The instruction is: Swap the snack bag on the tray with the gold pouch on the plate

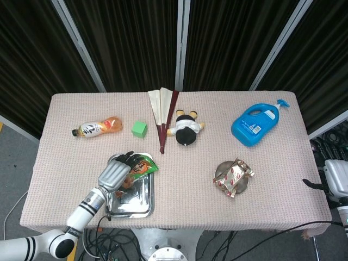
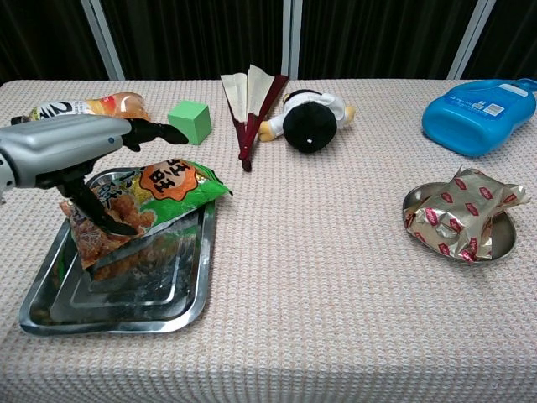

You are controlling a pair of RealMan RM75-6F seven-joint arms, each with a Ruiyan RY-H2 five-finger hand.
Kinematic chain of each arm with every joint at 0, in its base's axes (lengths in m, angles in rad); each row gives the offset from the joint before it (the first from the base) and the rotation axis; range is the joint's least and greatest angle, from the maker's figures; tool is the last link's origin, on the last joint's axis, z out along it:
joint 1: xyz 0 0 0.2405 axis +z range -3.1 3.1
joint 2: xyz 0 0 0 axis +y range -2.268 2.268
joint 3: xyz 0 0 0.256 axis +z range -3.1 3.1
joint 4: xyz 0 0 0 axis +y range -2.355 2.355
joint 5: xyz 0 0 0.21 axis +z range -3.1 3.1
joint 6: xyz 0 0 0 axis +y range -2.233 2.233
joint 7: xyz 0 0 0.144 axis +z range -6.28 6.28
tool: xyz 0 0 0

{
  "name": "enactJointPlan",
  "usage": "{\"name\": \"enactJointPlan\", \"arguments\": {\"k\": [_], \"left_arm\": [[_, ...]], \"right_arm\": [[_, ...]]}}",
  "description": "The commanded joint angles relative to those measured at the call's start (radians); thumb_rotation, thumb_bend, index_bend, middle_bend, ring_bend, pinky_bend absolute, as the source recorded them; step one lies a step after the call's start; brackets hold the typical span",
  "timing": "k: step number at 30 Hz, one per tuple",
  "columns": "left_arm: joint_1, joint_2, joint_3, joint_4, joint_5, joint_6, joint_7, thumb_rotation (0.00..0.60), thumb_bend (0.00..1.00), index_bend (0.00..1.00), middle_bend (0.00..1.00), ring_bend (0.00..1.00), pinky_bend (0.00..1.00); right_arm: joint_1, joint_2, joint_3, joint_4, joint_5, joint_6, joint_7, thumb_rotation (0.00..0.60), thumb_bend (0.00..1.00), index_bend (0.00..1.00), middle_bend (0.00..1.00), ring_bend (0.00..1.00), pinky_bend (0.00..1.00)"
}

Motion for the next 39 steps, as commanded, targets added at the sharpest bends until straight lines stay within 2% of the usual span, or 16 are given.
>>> {"name": "enactJointPlan", "arguments": {"k": [1,6,9,14,19,23,27,31,34,39], "left_arm": [[-0.009,-0.026,0.001,0.022,-0.046,0.007,0.026,0.6,0.02,0.1,0.07,0.02,0.18],[-0.027,-0.046,0.012,0.035,-0.094,-0.013,0.038,0.6,0.02,0.1,0.09,0.03,0.19],[-0.039,-0.069,0.006,0.054,-0.105,-0.011,0.031,0.6,0.02,0.12,0.18,0.11,0.26],[-0.055,-0.104,-0.001,0.093,-0.102,-0.001,0.005,0.6,0.11,0.25,0.35,0.28,0.41],[-0.066,-0.128,-0.007,0.124,-0.093,0.014,-0.015,0.6,0.21,0.35,0.44,0.37,0.49],[-0.073,-0.141,-0.021,0.138,-0.03,0.062,-0.051,0.6,0.28,0.45,0.53,0.45,0.58],[-0.084,-0.144,-0.025,0.151,-0.006,0.071,-0.068,0.6,0.31,0.52,0.6,0.53,0.66],[-0.091,-0.148,-0.026,0.153,0.023,0.088,-0.085,0.6,0.32,0.56,0.63,0.56,0.69],[-0.106,-0.151,-0.044,0.153,0.049,0.102,-0.111,0.6,0.33,0.58,0.65,0.58,0.71],[-0.166,-0.147,-0.122,0.135,0.045,0.084,-0.13,0.6,0.33,0.58,0.65,0.58,0.71]], "right_arm": [[-0.001,-0.003,0.0,0.011,-0.004,-0.006,0.01,0.6,0.0,0.0,0.0,0.0,0.0],[0.002,-0.014,0.001,0.024,-0.005,-0.021,0.02,0.6,0.01,0.0,0.0,0.0,0.0],[0.002,-0.016,0.002,0.026,-0.004,-0.026,0.019,0.6,0.01,0.0,0.0,0.0,0.0],[-0.002,-0.013,0.005,0.03,0.006,-0.035,0.023,0.6,0.04,0.0,0.0,0.0,0.0],[-0.004,-0.004,0.004,0.026,0.013,-0.05,0.028,0.6,0.05,0.0,0.0,0.0,0.0],[-0.006,0.003,0.007,0.024,0.016,-0.052,0.035,0.6,0.05,0.0,0.0,0.0,0.0],[-0.01,0.004,0.008,0.023,0.019,-0.055,0.04,0.6,0.06,0.0,0.0,0.0,0.0],[-0.012,0.004,0.008,0.026,0.02,-0.06,0.051,0.6,0.06,0.0,0.0,0.0,0.0],[-0.017,0.005,0.014,0.031,0.016,-0.046,0.071,0.6,0.07,0.0,0.0,0.0,0.0],[-0.031,-0.002,0.023,0.052,0.007,-0.013,0.105,0.6,0.07,0.0,0.0,0.0,0.0]]}}
